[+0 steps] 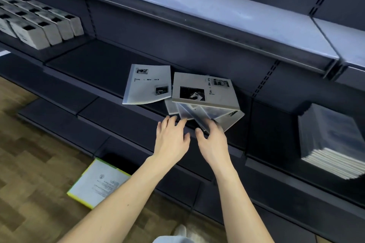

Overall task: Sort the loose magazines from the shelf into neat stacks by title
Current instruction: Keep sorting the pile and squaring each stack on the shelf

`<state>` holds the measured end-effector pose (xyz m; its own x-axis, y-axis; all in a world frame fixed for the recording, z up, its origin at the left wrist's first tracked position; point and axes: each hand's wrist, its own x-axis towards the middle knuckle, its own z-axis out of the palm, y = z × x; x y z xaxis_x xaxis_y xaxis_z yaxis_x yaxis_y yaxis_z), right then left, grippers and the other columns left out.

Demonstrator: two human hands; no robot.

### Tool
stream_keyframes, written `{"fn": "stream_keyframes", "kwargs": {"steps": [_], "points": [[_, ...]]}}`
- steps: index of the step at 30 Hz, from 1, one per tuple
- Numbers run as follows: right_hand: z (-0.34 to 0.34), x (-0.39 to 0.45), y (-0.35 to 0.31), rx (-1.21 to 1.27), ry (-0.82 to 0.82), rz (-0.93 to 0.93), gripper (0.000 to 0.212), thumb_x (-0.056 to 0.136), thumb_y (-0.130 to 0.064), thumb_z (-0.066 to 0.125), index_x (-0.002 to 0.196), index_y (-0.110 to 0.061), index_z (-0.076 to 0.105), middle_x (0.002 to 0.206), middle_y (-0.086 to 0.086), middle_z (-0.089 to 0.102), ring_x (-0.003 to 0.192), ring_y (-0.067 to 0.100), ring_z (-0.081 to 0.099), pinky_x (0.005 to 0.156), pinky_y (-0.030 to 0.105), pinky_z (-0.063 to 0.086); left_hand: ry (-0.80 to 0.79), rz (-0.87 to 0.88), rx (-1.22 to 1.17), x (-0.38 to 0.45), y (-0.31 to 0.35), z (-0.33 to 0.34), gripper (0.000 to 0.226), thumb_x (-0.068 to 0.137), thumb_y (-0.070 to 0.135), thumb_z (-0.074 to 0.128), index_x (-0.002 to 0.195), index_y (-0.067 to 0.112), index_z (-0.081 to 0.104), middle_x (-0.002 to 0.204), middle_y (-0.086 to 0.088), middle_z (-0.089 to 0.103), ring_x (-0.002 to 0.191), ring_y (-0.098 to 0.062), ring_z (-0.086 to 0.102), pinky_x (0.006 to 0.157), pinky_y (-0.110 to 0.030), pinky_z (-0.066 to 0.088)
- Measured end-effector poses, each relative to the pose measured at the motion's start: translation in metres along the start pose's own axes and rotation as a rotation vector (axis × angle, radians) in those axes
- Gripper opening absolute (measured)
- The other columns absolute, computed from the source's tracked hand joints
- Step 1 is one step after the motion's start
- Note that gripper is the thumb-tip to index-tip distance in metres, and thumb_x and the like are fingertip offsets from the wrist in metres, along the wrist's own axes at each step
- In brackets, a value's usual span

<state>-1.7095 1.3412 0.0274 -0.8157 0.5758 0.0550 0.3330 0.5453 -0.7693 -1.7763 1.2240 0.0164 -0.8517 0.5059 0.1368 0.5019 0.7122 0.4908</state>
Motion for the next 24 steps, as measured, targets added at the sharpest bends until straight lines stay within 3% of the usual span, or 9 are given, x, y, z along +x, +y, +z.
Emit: {"fn": "stream_keyframes", "kwargs": {"steps": [6, 10, 15, 20, 24], "points": [[0.006, 0.059, 0.015, -0.037, 0.06, 0.023, 0.053, 0.096, -0.026, 0.056, 0.147, -0.018, 0.042, 0.153, 0.011, 0.036, 0.142, 0.03, 0.034, 0.11, 0.046, 0.04, 0.04, 0.028, -0.01, 0.043, 0.002, 0.004, 0.051, 0.092, 0.027, 0.054, 0.141, 0.027, 0.043, 0.141, -0.004, 0.045, 0.136, -0.027, 0.033, 0.113, -0.045, 0.032], [0.014, 0.099, 0.028, -0.174, 0.066, 0.083, 0.067, 0.097, -0.032, 0.055, 0.156, -0.017, 0.027, 0.165, 0.013, 0.008, 0.152, 0.03, 0.004, 0.122, 0.047, 0.014, 0.032, 0.034, 0.017, 0.073, 0.001, 0.012, 0.054, 0.09, 0.022, 0.056, 0.142, 0.029, 0.045, 0.145, -0.007, 0.041, 0.138, -0.031, 0.031, 0.113, -0.045, 0.032], [0.001, 0.138, 0.046, -0.276, 0.011, 0.141, 0.093, 0.089, -0.059, 0.06, 0.159, -0.026, 0.008, 0.165, 0.009, -0.011, 0.151, 0.027, -0.018, 0.12, 0.045, -0.011, 0.011, 0.097, 0.054, 0.111, 0.016, 0.02, 0.06, 0.094, 0.024, 0.055, 0.149, 0.031, 0.034, 0.155, -0.002, 0.029, 0.145, -0.03, 0.018, 0.118, -0.044, 0.024], [-0.015, 0.162, 0.057, -0.331, -0.097, 0.174, 0.105, 0.079, -0.064, 0.068, 0.158, -0.032, 0.005, 0.164, 0.01, -0.018, 0.15, 0.032, -0.019, 0.118, 0.05, -0.012, -0.032, 0.125, 0.082, 0.139, 0.022, 0.04, 0.052, 0.098, 0.038, 0.046, 0.149, 0.032, 0.034, 0.157, 0.001, 0.027, 0.147, -0.028, 0.015, 0.119, -0.046, 0.017], [-0.018, 0.162, 0.061, -0.311, -0.021, 0.18, 0.095, 0.08, -0.051, 0.069, 0.157, -0.033, 0.016, 0.165, 0.01, -0.007, 0.151, 0.03, -0.003, 0.121, 0.046, 0.002, -0.07, 0.183, 0.165, 0.143, 0.02, 0.057, 0.05, 0.1, 0.045, 0.039, 0.148, 0.035, 0.034, 0.161, 0.001, 0.021, 0.149, -0.031, 0.008, 0.12, -0.051, 0.008]]}}
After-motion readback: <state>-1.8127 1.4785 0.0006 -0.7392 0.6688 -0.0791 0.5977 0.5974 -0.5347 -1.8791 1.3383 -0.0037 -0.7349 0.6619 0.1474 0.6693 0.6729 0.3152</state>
